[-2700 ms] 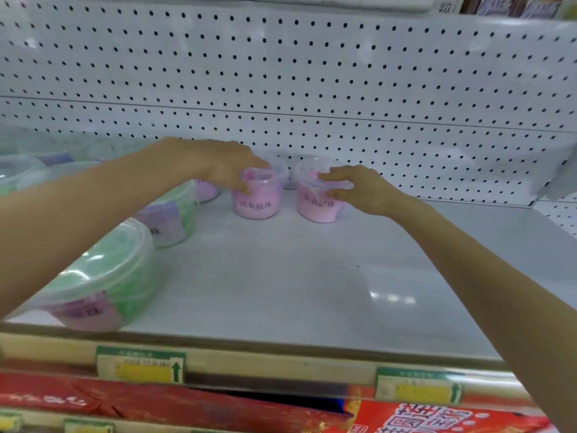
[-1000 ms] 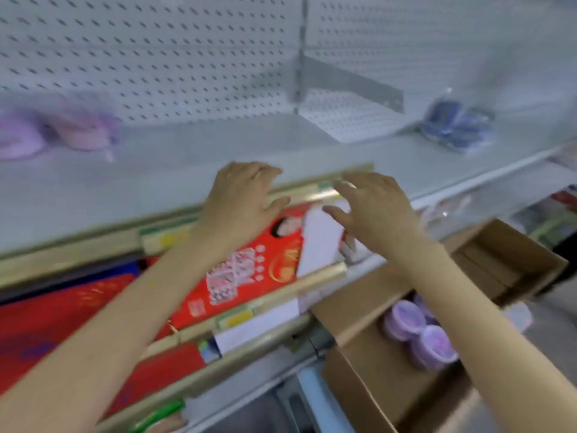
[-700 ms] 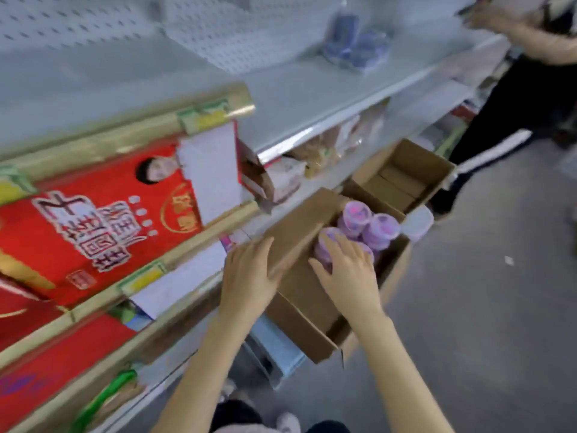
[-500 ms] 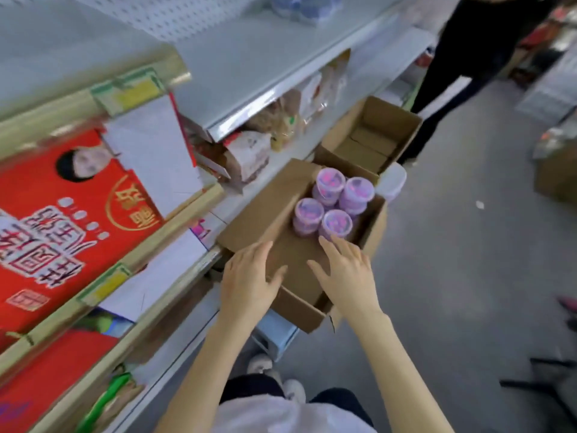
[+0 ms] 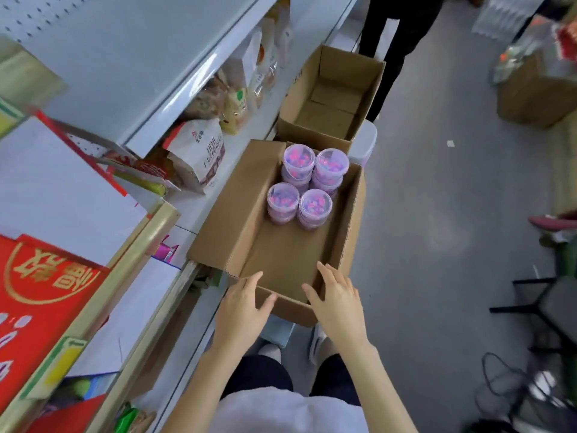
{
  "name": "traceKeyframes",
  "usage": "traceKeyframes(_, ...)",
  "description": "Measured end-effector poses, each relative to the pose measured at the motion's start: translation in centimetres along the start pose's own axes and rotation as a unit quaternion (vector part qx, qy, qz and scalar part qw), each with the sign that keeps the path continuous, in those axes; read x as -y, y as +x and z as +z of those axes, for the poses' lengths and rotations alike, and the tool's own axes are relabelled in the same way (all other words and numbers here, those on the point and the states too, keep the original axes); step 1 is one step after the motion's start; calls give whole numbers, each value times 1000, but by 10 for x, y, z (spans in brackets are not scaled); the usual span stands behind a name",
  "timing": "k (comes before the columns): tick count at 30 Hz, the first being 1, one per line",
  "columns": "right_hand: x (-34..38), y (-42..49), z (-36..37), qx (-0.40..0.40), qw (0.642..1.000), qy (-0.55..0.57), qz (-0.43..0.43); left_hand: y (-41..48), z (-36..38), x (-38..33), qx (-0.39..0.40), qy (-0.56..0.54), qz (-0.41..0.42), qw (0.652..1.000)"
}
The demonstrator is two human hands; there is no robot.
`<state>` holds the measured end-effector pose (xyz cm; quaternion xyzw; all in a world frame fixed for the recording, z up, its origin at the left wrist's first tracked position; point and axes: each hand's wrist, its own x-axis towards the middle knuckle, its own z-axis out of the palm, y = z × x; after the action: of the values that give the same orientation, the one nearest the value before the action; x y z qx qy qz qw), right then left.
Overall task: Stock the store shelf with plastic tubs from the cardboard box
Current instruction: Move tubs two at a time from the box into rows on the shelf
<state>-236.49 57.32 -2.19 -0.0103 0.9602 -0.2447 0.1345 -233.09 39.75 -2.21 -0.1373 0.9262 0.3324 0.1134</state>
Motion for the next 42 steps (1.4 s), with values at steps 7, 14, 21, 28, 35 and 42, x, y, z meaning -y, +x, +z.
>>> traceKeyframes(7,-14,91,13,91,942,281,158,71,27,-6,39,-150,-144,977)
traceKeyframes(14,-56,207,44,169,908,285,256,172,73,-11,32,-232,-294,927)
traceKeyframes(21,-98,304,105,181,781,422,424,293,134,10,11,-252,-338,907)
traceKeyframes(28,-127,340,147,148,654,570,475,362,187,35,5,-412,-405,816)
traceKeyframes(35,-136,358,157,133,675,577,441,390,211,32,-76,-510,-376,770)
traceKeyframes(42,-131,355,148,92,714,557,415,374,199,20,-133,-533,-363,753)
